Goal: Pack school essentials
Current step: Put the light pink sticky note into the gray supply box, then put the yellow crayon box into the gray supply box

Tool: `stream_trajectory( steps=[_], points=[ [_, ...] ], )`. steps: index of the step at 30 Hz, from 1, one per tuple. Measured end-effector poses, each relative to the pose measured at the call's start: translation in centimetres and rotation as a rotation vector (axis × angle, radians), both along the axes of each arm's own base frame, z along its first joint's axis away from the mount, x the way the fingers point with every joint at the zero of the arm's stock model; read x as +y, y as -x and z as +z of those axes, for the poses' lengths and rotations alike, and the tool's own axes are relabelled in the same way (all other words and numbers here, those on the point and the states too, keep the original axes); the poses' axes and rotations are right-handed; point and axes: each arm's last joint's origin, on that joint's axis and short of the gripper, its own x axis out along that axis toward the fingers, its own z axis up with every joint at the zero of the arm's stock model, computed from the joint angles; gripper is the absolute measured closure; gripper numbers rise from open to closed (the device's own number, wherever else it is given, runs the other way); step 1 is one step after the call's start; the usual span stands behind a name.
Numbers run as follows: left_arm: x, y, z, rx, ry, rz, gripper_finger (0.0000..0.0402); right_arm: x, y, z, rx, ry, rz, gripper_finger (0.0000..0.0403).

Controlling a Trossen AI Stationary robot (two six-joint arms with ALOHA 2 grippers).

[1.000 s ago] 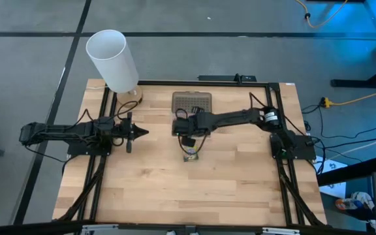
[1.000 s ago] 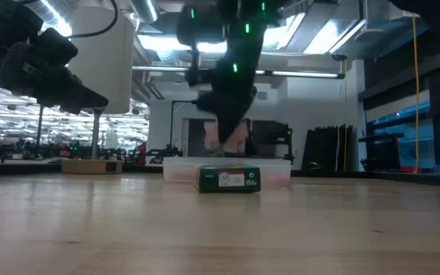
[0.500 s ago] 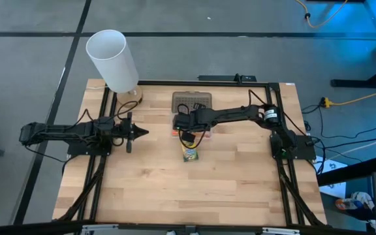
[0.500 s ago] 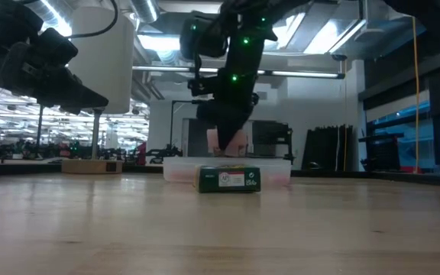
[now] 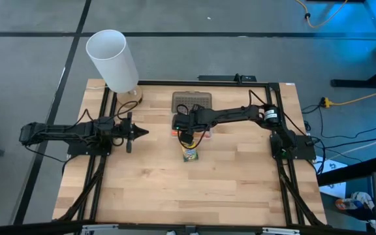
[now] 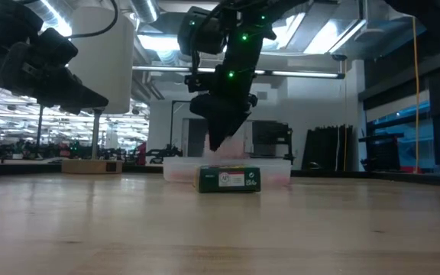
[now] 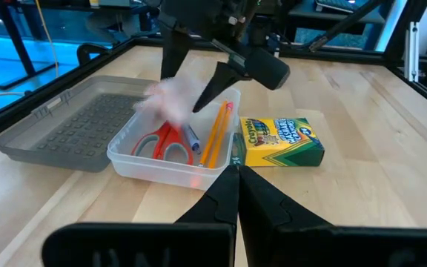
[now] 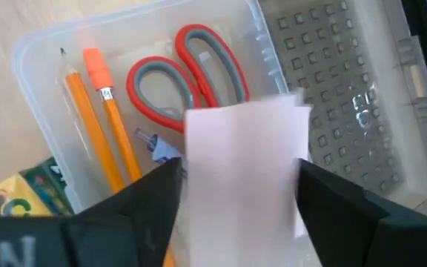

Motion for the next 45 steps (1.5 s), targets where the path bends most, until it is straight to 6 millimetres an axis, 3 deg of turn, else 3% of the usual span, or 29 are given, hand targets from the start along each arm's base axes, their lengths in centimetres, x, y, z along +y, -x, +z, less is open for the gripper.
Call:
stream_trajectory(
  steps=[7,14,22,27,31,38,45],
  points=[
    [0.0,0.0,0.0,0.000,0.000,0.000,0.0401,0.2,0.0,-0.1,-0.005,-0.058,0.010,0.0100],
    [0.0,0.0,0.0,0.000,0.000,0.000,0.0401,0.4,0.1,0.2,0.006,-0.064,0.003,0.0100],
    [0.0,0.0,0.0,0.000,0.000,0.000,0.0401,2.6,0.5,4.7,0.057,-0.095,-0.043,0.0110],
    [0.0,0.0,0.0,0.000,0.000,0.000,0.0401,4.7,1.3,5.9,0.134,-0.217,-0.004,0.0110],
    [0.0,0.0,0.0,0.000,0.000,0.000,0.0401,7.6,1.6,4.6,0.182,-0.214,0.128,0.0110],
    [0.0,0.0,0.0,0.000,0.000,0.000,0.0401,11.9,2.1,0.2,0.157,-0.205,0.243,0.0111],
    [0.0,0.0,0.0,0.000,0.000,0.000,0.0401,13.2,1.9,-1.3,-0.016,-0.201,0.050,0.0111]
  ],
)
